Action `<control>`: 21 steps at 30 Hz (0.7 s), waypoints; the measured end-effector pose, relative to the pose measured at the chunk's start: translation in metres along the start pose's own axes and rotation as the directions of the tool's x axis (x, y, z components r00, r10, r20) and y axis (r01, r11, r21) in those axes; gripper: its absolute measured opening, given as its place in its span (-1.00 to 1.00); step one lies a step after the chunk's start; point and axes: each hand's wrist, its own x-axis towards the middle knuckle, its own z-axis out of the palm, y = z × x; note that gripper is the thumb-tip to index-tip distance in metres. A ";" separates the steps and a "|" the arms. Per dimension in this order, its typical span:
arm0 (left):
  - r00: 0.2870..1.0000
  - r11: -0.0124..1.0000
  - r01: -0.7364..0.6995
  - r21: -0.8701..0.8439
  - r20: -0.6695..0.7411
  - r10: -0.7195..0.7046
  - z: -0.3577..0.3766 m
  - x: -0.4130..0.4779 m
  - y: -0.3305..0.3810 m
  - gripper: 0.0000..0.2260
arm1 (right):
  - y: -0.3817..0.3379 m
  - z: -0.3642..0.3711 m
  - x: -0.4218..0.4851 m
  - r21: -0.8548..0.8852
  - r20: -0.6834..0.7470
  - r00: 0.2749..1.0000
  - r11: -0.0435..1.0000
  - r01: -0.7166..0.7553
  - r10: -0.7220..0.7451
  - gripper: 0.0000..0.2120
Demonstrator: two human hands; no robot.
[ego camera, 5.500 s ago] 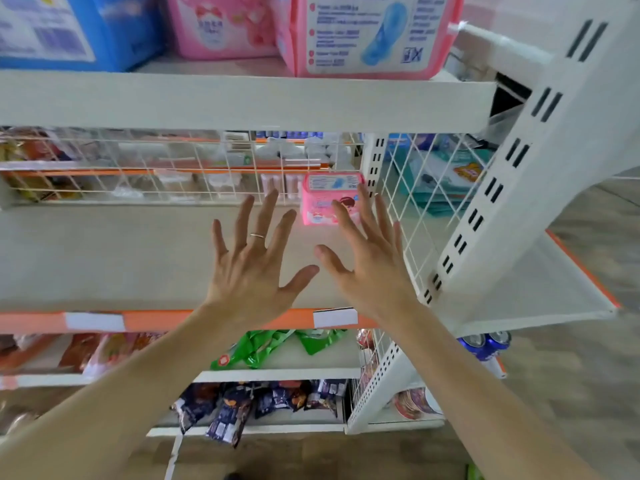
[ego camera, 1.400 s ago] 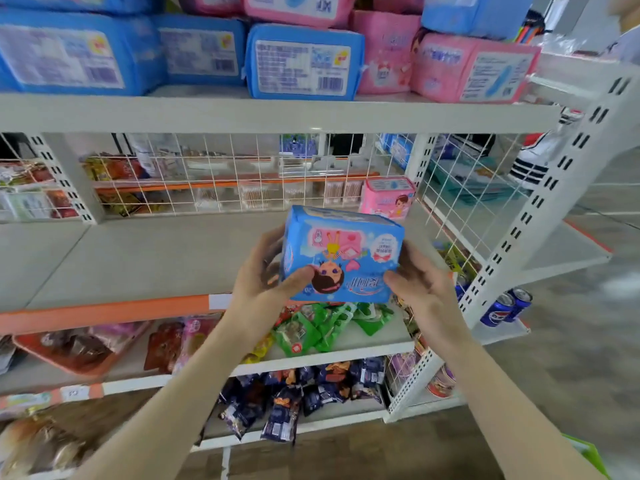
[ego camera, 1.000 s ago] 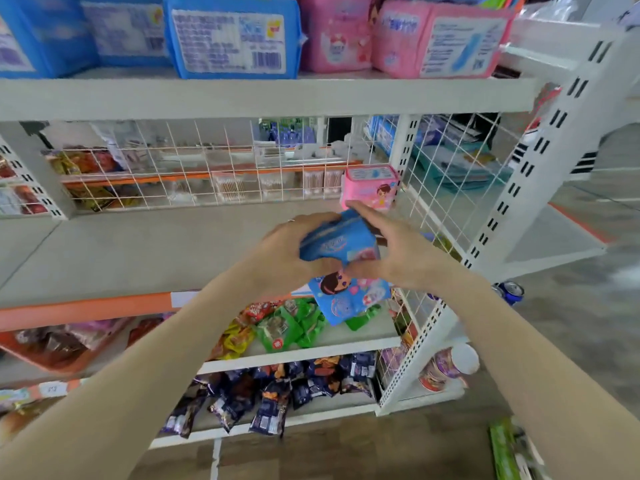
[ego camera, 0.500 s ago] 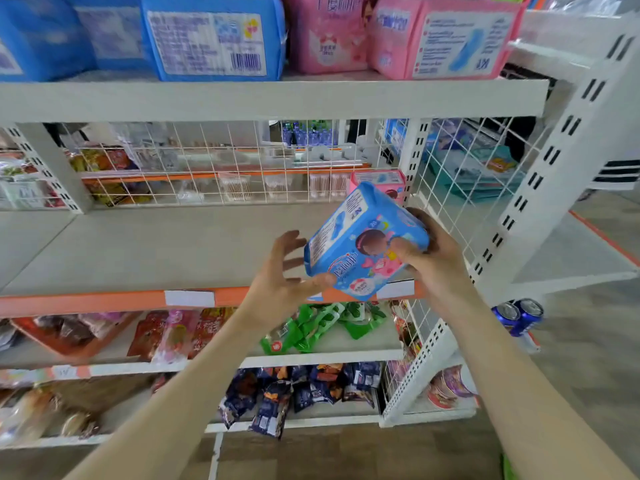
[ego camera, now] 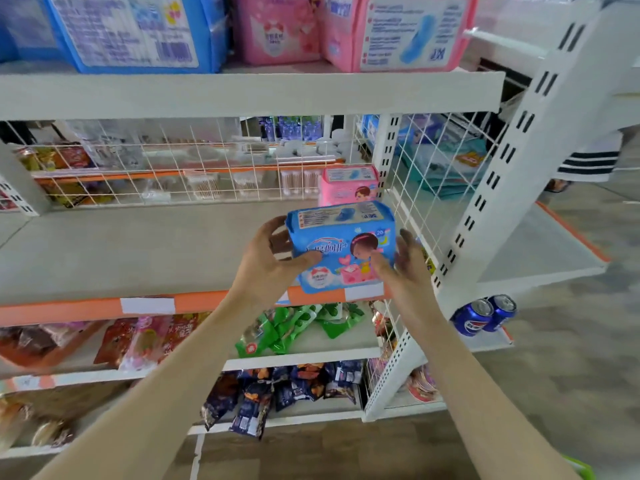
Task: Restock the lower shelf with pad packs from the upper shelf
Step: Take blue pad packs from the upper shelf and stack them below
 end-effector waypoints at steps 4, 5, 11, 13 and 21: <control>0.999 0.998 -0.024 0.064 0.040 0.022 0.011 0.012 0.001 -0.63 | -0.007 -0.008 0.003 -0.186 0.017 0.993 0.976 0.116 -0.115 -0.66; 0.998 0.997 -0.032 0.066 0.047 0.028 0.012 0.013 0.001 -0.69 | -0.009 -0.007 0.005 -0.225 0.003 0.994 0.968 0.111 -0.113 -0.72; 0.997 0.996 -0.030 0.087 0.071 0.023 0.003 0.011 -0.003 -0.89 | -0.008 0.006 0.005 -0.381 -0.058 0.986 0.917 0.122 -0.156 -0.84; 0.997 0.995 -0.029 0.098 0.080 0.021 -0.009 0.010 -0.006 -0.90 | -0.007 0.016 0.004 -0.405 -0.046 0.986 0.905 0.129 -0.161 -0.87; 0.994 0.997 -0.031 0.065 0.104 0.025 -0.074 0.005 -0.011 -0.97 | -0.013 0.076 -0.017 -0.486 -0.058 0.984 0.866 0.120 -0.168 -0.79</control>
